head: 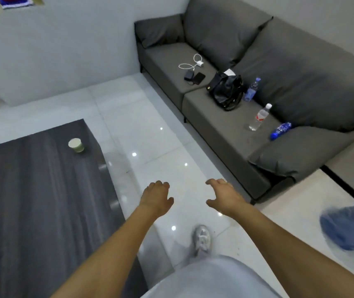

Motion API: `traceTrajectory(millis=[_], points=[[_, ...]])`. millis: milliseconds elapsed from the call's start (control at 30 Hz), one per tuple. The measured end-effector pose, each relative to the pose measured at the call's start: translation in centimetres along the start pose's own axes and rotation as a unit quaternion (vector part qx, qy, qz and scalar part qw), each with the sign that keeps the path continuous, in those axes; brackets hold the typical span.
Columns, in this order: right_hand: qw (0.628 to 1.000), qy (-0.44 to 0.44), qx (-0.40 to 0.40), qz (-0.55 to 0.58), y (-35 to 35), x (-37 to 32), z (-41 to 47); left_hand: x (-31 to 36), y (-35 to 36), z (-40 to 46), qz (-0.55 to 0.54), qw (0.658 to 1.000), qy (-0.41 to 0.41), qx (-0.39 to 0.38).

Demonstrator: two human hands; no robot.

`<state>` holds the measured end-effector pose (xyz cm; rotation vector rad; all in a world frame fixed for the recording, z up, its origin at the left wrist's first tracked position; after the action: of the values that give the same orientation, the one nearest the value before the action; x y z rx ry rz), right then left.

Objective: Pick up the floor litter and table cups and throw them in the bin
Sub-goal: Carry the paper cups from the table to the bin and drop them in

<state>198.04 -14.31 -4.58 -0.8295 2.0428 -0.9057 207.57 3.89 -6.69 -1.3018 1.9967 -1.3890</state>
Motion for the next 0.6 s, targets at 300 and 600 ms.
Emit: traceTrajectory(millis=[300,600], points=[[0.987,-0.130,-0.065,-0.065,-7.2,-7.1,17.8,-5.9,-7.0,9.5,-0.085,0.981,-0.171,0.044],[0.943,-0.271,-0.144,-0.126,-6.4,-21.7,29.0,-17.0,-9.4,11.9,-0.164,0.929,-0.328,0.041]])
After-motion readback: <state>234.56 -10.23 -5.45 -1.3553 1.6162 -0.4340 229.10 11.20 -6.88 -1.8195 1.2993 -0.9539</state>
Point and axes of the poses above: each hand's wrist, its own z-axis towards the middle knuckle, its own y-axis out of the palm, x = y × z, the point moved 5 cm from there along z, towards the middle knuckle, and after that the axes turned 6 degrees about z, right-handed, at the moved point
